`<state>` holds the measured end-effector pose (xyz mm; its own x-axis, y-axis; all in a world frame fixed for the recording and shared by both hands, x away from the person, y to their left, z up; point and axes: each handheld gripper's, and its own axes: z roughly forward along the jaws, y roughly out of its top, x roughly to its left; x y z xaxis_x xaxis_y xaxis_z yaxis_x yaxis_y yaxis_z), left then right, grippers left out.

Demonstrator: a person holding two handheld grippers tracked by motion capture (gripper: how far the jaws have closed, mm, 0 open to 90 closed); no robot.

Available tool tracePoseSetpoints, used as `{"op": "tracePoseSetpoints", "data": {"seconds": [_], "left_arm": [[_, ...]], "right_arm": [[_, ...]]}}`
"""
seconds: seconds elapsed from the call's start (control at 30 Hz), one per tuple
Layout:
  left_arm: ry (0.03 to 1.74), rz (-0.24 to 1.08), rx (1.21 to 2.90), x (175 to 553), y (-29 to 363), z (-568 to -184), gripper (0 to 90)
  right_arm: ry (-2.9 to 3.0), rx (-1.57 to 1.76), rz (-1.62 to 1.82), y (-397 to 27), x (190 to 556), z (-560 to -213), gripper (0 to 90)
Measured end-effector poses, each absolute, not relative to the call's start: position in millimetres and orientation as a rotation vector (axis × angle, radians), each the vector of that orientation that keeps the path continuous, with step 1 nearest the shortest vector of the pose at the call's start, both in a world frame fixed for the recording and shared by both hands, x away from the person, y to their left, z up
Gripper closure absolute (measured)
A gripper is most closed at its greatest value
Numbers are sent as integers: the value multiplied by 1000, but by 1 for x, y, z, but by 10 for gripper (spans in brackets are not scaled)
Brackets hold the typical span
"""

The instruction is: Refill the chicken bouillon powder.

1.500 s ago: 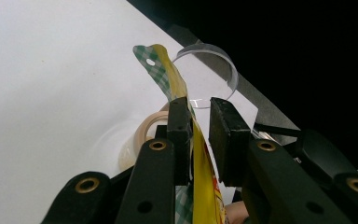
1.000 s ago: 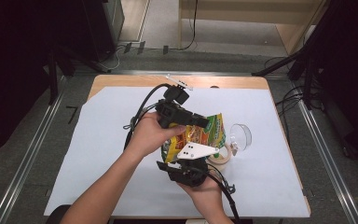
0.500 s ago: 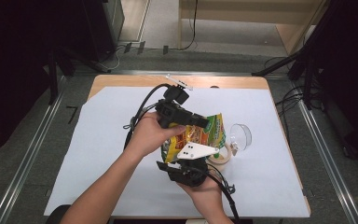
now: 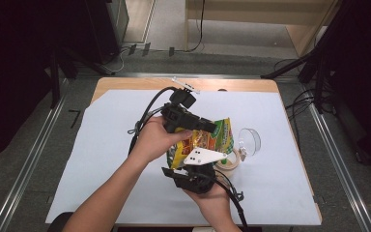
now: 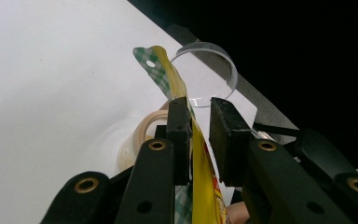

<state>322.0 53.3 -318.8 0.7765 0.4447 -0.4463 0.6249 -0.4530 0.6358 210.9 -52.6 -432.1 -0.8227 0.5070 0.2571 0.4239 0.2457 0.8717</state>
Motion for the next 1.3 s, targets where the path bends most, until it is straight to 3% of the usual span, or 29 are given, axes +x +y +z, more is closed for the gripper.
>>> {"op": "tracePoseSetpoints", "data": {"seconds": [0.67,0.8,1.3], "left_arm": [[792,-273,2121,322,53,-319,785],[799,-266,2117,322,53,-320,777],[810,-282,2123,325,53,-318,776]], "right_arm": [[2418,891,1636,-52,211,-433,733],[2403,908,1647,-53,211,-433,666],[2405,913,1685,-53,212,-430,695]]}}
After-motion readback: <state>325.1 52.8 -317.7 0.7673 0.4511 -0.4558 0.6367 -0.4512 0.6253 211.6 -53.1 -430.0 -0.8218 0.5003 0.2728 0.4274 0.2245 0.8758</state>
